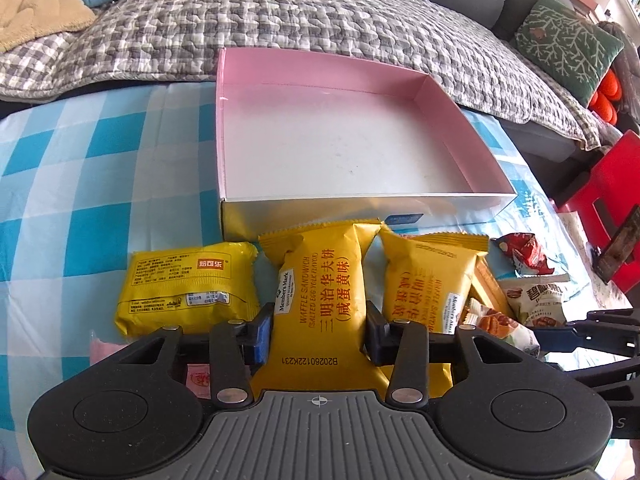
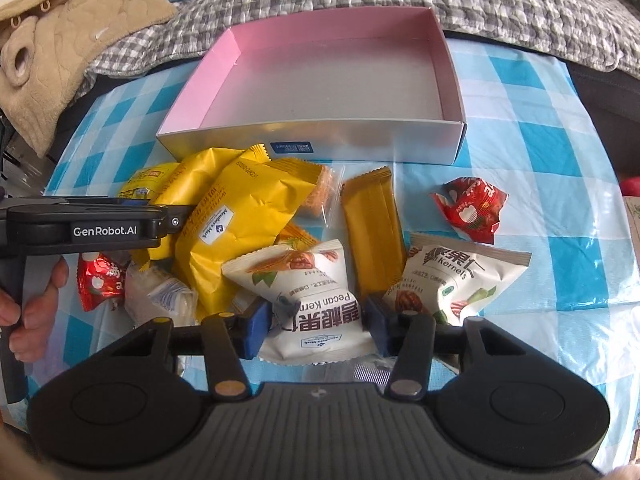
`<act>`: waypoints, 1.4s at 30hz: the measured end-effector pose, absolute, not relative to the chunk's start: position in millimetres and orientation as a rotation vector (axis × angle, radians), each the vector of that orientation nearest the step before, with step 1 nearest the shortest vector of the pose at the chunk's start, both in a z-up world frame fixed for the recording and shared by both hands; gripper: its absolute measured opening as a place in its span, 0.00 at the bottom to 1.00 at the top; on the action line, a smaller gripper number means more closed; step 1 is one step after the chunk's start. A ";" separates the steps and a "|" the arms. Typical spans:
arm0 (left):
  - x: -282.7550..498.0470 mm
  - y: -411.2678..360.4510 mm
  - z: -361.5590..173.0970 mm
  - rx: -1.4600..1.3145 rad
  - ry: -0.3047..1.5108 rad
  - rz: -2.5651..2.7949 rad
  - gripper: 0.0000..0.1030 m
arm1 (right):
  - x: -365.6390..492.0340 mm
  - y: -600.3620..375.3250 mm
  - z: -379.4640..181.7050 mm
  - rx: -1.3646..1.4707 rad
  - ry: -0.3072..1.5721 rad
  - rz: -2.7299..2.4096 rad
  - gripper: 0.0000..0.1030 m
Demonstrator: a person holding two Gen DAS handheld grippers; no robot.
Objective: Organize snacks
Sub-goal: 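Grasp a yellow waffle pack with the left tool while the right tool grasps a white nut bag, then drop the yellow pack into the box with the left tool while the right tool drops the nut bag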
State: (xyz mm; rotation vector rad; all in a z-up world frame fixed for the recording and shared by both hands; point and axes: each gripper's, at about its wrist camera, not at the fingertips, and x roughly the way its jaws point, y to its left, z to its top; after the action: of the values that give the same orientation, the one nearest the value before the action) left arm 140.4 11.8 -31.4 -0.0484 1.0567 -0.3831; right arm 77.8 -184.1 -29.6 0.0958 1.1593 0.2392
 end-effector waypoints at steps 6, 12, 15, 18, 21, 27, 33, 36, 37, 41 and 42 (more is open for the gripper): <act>135.2 18.3 -13.8 -0.069 1.022 -0.355 0.38 | 72.1 -190.6 -12.7 0.135 1.104 0.255 0.33; 130.5 21.1 13.6 -0.071 0.955 -0.339 0.38 | 70.2 -202.4 9.5 0.198 1.027 0.234 0.33; 139.9 14.3 21.6 -0.066 0.941 -0.324 0.38 | 81.5 -208.8 17.5 0.252 1.008 0.217 0.33; 153.3 6.5 26.7 -0.053 0.925 -0.312 0.38 | 98.4 -214.7 22.4 0.286 0.985 0.199 0.33; 169.3 -3.1 27.9 -0.024 0.912 -0.299 0.38 | 116.9 -219.1 24.2 0.309 0.958 0.184 0.33; 203.0 -20.8 16.8 0.009 0.880 -0.281 0.38 | 152.2 -224.8 17.8 0.339 0.909 0.172 0.33; 228.4 -27.4 -1.0 0.028 0.865 -0.244 0.38 | 178.4 -223.8 5.0 0.306 0.888 0.162 0.34; 236.9 -29.6 -6.6 0.040 0.858 -0.230 0.38 | 186.9 -222.7 -0.3 0.286 0.890 0.154 0.34; 239.3 -29.9 -8.2 0.039 0.854 -0.231 0.39 | 189.0 -221.9 -1.1 0.280 0.889 0.154 0.34; 241.8 -32.4 -11.7 0.066 0.828 -0.238 0.52 | 194.2 -221.6 -2.4 0.265 0.881 0.135 0.37; 241.1 -33.8 -12.0 0.079 0.825 -0.242 0.65 | 194.3 -222.0 -1.5 0.268 0.875 0.131 0.48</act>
State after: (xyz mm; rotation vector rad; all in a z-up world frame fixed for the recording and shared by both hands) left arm 241.1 -33.8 -12.0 0.0788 0.8249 -0.2419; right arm 194.3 -222.0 -1.5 0.2676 0.8748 0.1307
